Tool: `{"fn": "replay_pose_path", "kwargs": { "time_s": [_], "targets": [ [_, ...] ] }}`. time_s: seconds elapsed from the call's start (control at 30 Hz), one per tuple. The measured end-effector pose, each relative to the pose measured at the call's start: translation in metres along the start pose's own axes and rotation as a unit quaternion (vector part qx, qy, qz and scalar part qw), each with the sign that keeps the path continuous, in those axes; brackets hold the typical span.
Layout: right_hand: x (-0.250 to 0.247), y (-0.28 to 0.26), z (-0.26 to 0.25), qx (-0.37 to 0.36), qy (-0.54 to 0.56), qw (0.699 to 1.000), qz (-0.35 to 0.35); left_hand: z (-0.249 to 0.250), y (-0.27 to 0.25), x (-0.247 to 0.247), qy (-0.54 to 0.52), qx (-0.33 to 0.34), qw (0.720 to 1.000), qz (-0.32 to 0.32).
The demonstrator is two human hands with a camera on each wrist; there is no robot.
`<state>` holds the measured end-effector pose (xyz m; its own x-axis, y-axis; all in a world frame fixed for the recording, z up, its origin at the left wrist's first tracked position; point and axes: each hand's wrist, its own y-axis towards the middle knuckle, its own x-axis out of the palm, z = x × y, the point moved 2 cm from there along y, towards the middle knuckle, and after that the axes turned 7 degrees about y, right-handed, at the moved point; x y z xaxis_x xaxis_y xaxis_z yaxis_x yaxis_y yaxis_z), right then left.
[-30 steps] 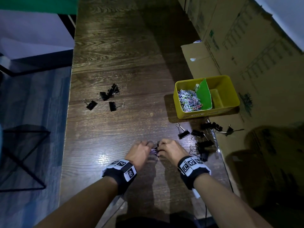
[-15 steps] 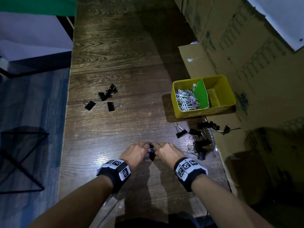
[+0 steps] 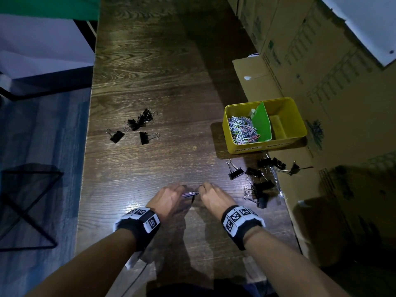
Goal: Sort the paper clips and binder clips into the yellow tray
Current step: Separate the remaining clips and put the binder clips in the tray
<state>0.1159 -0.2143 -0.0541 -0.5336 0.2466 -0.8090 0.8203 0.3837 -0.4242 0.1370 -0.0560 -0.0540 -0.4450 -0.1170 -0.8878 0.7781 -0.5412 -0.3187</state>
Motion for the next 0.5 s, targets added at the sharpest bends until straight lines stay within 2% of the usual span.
{"fn": "replay_pose_path", "kwargs": {
  "time_s": [0.07, 0.13, 0.2, 0.23, 0.3, 0.4, 0.43, 0.5],
  "targets": [
    [0.001, 0.001, 0.002, -0.001, 0.003, 1.000, 0.004, -0.005, -0.001, -0.003, -0.043, -0.018, 0.999, 0.017],
    [-0.001, 0.001, 0.003, 0.001, 0.025, 1.000, 0.016, -0.012, -0.001, -0.003, -0.095, -0.069, 0.993, 0.022],
    [-0.005, 0.001, 0.006, 0.012, 0.078, 0.996, 0.028, -0.020, 0.001, -0.002, -0.186, -0.124, 0.974, 0.024],
    [-0.007, 0.000, 0.008, 0.017, 0.116, 0.993, 0.032, -0.023, 0.001, -0.002, -0.261, -0.145, 0.954, 0.021],
    [-0.011, -0.002, 0.014, 0.028, 0.194, 0.979, 0.049, -0.027, 0.001, -0.002, -0.412, -0.178, 0.894, 0.018],
    [-0.010, -0.004, 0.025, 0.063, 0.314, 0.945, 0.074, -0.032, -0.001, -0.004, -0.560, -0.216, 0.800, 0.006],
    [-0.009, -0.003, 0.027, 0.087, 0.368, 0.923, 0.070, -0.032, -0.003, -0.004, -0.595, -0.225, 0.771, -0.004],
    [-0.008, -0.001, 0.030, 0.145, 0.483, 0.861, 0.061, -0.032, -0.005, -0.006, -0.658, -0.231, 0.717, -0.021]
  ]
}}
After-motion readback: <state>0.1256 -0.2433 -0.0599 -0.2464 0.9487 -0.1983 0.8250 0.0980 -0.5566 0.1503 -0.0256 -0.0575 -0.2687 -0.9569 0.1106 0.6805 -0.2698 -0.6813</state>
